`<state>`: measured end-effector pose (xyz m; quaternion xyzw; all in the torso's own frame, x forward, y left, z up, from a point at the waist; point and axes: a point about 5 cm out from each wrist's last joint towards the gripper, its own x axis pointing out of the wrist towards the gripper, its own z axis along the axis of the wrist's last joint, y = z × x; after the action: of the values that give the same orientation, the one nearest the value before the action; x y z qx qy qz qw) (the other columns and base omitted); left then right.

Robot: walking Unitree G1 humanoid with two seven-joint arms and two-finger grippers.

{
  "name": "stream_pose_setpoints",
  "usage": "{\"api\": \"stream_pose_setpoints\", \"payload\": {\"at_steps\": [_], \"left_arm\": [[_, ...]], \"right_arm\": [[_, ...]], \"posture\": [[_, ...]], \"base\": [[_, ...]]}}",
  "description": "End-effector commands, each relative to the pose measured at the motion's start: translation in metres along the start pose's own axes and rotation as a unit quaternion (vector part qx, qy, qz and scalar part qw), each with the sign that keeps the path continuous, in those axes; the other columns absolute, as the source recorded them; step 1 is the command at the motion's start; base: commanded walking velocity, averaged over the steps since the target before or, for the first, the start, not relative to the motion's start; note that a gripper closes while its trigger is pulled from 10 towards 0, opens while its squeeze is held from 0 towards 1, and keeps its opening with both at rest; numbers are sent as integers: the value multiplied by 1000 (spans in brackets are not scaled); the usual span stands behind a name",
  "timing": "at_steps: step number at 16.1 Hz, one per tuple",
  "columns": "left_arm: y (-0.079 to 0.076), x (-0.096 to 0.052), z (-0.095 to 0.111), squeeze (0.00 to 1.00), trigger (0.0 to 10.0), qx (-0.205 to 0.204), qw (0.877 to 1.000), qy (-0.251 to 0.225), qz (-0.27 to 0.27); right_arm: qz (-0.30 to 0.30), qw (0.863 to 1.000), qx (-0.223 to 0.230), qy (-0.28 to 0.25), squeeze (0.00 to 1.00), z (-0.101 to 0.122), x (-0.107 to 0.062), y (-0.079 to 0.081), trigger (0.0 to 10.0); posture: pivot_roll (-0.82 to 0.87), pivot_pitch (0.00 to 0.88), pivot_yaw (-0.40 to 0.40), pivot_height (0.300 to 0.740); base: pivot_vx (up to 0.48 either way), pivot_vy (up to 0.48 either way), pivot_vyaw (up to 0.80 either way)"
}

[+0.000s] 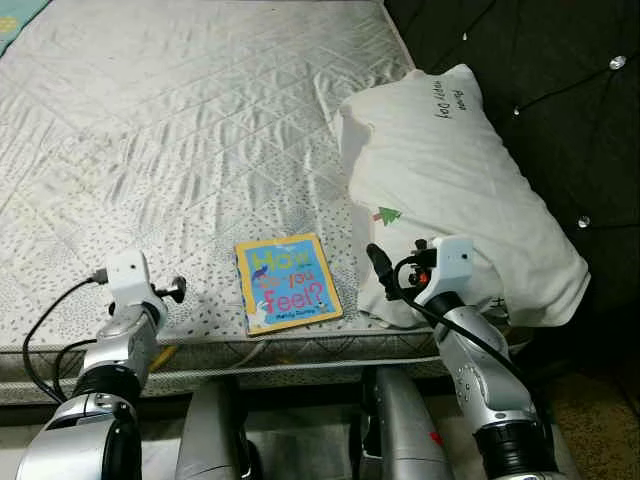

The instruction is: Clean up the room

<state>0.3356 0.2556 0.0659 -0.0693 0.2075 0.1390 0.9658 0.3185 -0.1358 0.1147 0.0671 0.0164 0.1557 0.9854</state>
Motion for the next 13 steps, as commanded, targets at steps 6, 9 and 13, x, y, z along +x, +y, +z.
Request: {"api": "stream_pose_setpoints", "payload": {"at_steps": [6, 9, 13], "left_arm": [[8, -2, 4, 0, 10000, -14, 1000, -16, 14], [12, -1, 11, 0, 10000, -10, 1000, -20, 19], [8, -4, 10, 0, 10000, 0, 999, -45, 14]], "right_arm": [[-4, 1000, -1, 8, 0, -1, -8, -3, 10000], [-9, 1000, -1, 11, 0, -1, -13, -7, 10000], [-6, 1000, 5, 11, 0, 0, -17, -5, 10000]], "posture": [[-47, 215, -41, 529], [-53, 222, -43, 529], [-51, 230, -47, 514]], "base": [[0, 0, 0], [0, 0, 0], [0, 0, 0]]}}
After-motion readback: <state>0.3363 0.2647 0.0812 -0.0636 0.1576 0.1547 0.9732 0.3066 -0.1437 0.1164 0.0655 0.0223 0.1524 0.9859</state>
